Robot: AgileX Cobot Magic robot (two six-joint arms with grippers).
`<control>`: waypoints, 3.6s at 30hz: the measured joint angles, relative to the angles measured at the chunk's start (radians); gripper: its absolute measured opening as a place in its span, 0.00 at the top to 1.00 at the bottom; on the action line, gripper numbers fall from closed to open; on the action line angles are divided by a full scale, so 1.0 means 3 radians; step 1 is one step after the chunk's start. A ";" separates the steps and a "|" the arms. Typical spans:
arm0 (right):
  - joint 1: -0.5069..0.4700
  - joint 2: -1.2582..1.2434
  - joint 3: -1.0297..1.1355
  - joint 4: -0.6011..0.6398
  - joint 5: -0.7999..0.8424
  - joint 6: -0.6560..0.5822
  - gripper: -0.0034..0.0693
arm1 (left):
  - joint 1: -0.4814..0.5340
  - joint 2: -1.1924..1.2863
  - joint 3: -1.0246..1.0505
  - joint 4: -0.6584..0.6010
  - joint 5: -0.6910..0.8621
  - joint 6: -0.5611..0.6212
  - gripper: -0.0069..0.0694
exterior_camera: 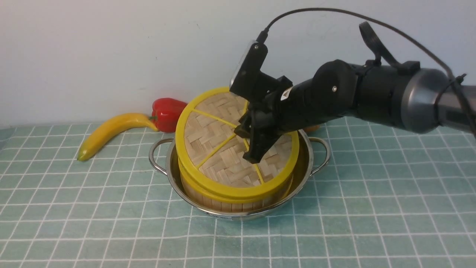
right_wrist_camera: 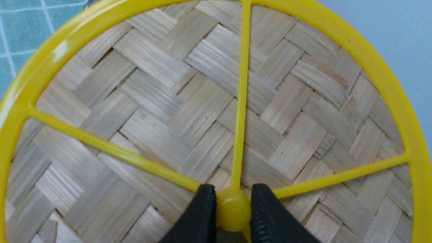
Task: Place the steamer in the pot on the blue tablecloth, and put the lid on the steamer.
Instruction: 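Place the bamboo steamer lid onto the steamer basket in the pot with the right gripper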
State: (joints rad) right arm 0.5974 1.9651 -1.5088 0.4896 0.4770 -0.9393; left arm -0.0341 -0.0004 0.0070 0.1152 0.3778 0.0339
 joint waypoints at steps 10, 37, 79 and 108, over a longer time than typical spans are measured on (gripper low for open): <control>0.0061 0.0107 0.0000 -0.0003 -0.0129 -0.0113 0.76 | 0.0000 0.0000 0.0000 0.0000 0.0000 0.0000 0.59; 0.0027 -0.0102 0.0000 -0.0066 0.0175 -0.0040 0.76 | 0.0000 0.0000 0.0000 0.0000 0.0000 0.0002 0.59; 0.0027 -0.0037 0.0000 -0.0187 0.0034 -0.0030 0.76 | 0.0000 0.0000 0.0000 0.0000 0.0000 0.0002 0.59; 0.0027 -0.0001 0.0000 -0.0161 -0.0201 -0.0115 0.76 | 0.0000 0.0000 0.0000 0.0000 0.0000 0.0002 0.59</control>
State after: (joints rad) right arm 0.6054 1.9648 -1.5088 0.4414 0.4167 -0.9738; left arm -0.0341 -0.0004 0.0070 0.1152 0.3778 0.0346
